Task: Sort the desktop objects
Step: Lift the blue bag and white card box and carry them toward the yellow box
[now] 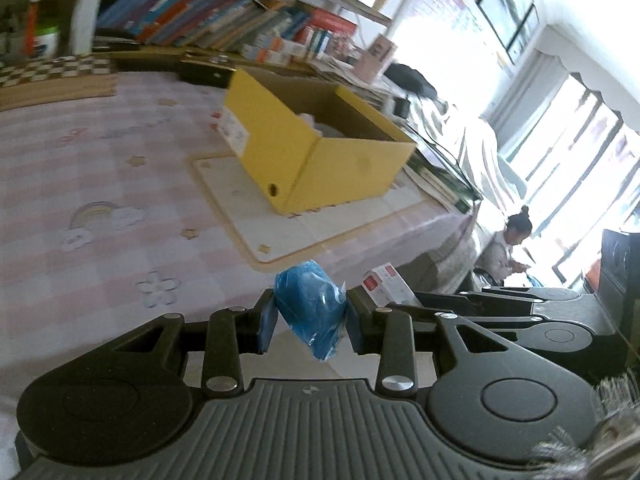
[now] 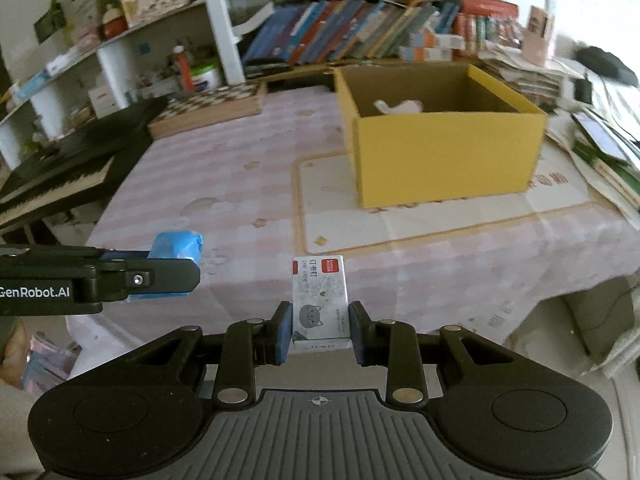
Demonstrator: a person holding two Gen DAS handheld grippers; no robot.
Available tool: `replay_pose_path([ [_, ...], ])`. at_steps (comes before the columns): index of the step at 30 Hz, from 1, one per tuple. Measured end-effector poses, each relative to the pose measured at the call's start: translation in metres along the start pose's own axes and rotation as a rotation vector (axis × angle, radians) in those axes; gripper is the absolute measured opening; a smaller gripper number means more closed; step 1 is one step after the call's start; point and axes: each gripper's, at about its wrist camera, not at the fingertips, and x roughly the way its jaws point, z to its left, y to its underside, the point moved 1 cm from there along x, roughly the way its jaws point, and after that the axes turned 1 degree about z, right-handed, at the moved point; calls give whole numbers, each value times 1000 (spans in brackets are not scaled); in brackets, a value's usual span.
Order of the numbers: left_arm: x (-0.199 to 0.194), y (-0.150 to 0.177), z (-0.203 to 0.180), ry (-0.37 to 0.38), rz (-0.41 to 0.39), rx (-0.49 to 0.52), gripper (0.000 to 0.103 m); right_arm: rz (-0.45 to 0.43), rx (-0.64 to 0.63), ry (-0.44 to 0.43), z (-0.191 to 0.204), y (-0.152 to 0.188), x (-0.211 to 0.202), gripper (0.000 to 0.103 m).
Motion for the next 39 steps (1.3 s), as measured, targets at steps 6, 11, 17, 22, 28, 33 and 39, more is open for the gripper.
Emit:
replay_pose_path([
  [6,32,-11,-30,25,33,22,33,17,36,17,-38,-1,-1,30],
  [11,56,-21,-53,22,51,30,33,32,41,7,-68,-10,3,30],
  [17,84,-34,-76,-1,58,13,33,52,28,-23,-104,-22,11,30],
  [22,106,-42,-97,-16,68,8,32,70,24,-53,-133,-32,20,30],
  [28,132,-52,-121,-43,64,-2,32,68,8,-85,-168,-44,28,30],
  [33,145,-61,-135,-80,42,-10,32,57,-15,-110,-189,-55,33,30],
  [39,147,-86,-143,-137,-27,3,32,6,-49,-142,-205,-79,36,30],
])
